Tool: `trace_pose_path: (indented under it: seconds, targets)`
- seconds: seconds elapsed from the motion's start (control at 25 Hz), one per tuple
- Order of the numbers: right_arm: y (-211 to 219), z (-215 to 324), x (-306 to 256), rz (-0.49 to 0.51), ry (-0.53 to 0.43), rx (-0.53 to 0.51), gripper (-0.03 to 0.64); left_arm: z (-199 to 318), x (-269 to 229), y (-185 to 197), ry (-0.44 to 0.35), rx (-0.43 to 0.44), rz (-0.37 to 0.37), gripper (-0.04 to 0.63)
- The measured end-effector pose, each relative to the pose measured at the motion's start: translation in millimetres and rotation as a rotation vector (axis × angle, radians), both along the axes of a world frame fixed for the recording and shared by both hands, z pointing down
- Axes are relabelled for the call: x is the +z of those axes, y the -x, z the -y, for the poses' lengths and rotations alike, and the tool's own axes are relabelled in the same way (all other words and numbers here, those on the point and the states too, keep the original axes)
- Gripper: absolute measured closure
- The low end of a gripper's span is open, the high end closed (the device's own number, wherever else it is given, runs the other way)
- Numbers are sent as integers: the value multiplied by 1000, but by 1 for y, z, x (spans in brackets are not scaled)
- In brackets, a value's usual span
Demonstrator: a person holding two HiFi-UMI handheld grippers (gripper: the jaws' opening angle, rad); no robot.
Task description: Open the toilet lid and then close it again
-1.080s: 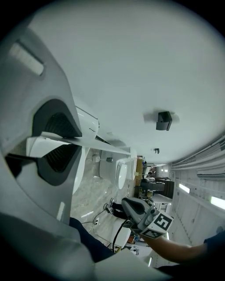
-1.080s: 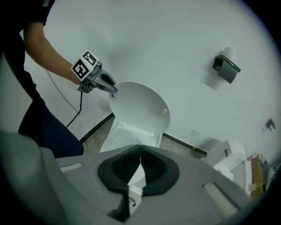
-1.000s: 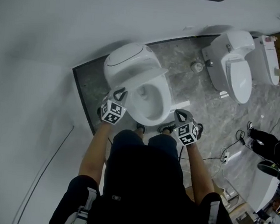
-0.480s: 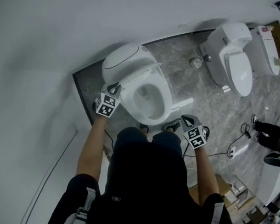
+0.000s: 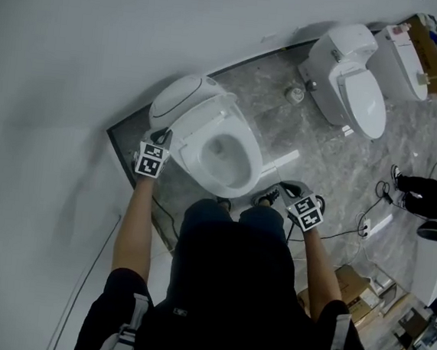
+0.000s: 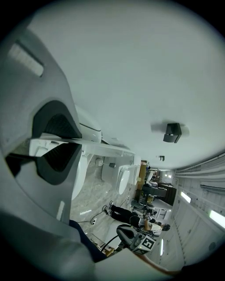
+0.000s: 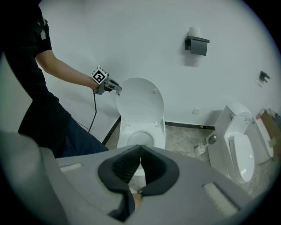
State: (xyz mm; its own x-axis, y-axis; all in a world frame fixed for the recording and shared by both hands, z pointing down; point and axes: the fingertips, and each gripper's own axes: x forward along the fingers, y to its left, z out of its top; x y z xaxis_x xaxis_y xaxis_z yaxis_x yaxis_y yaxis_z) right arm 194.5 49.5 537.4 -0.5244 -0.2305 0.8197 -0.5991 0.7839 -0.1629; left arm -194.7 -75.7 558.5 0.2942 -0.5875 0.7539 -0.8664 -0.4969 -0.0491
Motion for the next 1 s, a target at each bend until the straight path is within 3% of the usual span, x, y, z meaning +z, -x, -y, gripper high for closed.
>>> trace_pose_path:
  seconds: [0.36,0.76,1.0]
  targets:
    - [-6,-21,8,-76,30,-60,614,19,6,21,39,-11,-8,557]
    - [-29,-30,4,-98,40,-10,614,37,9,37,65,-51,-21,554]
    - [-48,-43,7,-88,58,78,614,39,11,38,57,-75,-44,552]
